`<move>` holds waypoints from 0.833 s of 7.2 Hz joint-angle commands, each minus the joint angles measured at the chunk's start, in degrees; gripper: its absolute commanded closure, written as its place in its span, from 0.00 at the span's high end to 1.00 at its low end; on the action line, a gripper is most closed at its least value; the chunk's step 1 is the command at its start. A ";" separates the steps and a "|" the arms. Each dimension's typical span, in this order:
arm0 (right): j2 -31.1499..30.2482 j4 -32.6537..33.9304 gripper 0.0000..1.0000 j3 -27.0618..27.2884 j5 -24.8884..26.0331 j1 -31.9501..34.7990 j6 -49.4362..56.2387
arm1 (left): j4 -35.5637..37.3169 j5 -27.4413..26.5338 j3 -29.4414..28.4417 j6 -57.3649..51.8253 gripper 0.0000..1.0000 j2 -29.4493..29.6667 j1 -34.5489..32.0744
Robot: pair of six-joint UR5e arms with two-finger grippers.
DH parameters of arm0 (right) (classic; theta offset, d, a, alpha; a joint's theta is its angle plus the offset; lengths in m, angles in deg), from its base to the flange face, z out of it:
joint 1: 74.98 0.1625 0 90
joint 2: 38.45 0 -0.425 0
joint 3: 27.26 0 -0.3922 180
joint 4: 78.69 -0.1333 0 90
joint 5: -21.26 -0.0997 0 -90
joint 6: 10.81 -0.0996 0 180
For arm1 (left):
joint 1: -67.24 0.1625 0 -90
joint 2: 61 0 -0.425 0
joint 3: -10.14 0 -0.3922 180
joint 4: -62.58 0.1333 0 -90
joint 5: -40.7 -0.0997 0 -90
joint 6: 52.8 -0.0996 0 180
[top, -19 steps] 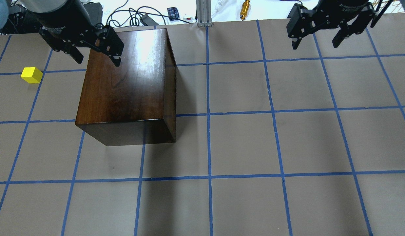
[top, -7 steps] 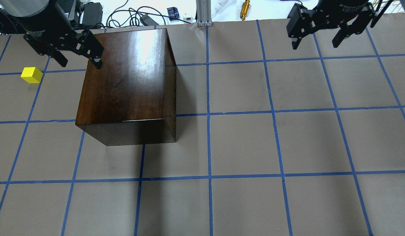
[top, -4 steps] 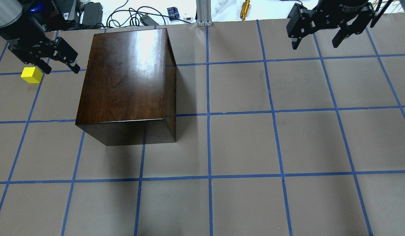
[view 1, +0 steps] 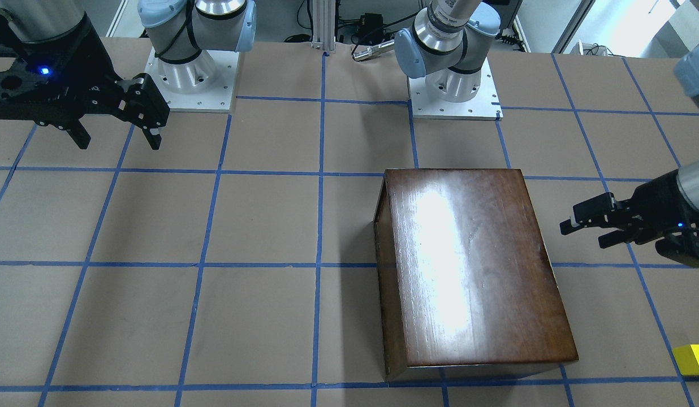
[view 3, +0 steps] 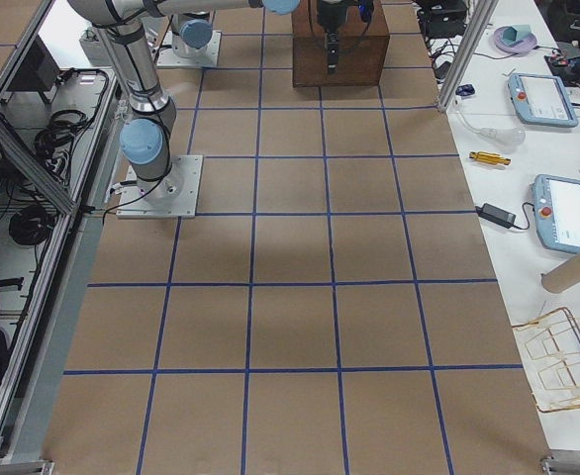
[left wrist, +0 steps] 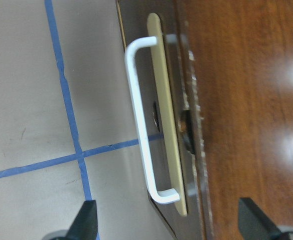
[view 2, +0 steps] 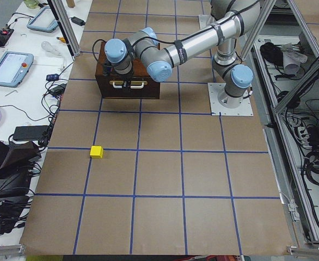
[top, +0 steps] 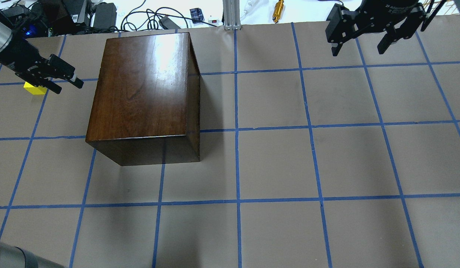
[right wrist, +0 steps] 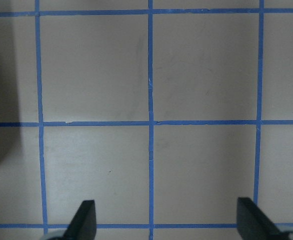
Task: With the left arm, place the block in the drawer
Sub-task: 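Close the left gripper on the white drawer handle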
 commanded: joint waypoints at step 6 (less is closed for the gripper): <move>0.01 0.00 1.00 0.00 0.00 0.06 0.00 | 7.66 4.91 4.68 0.04 0.98 3.83 0.93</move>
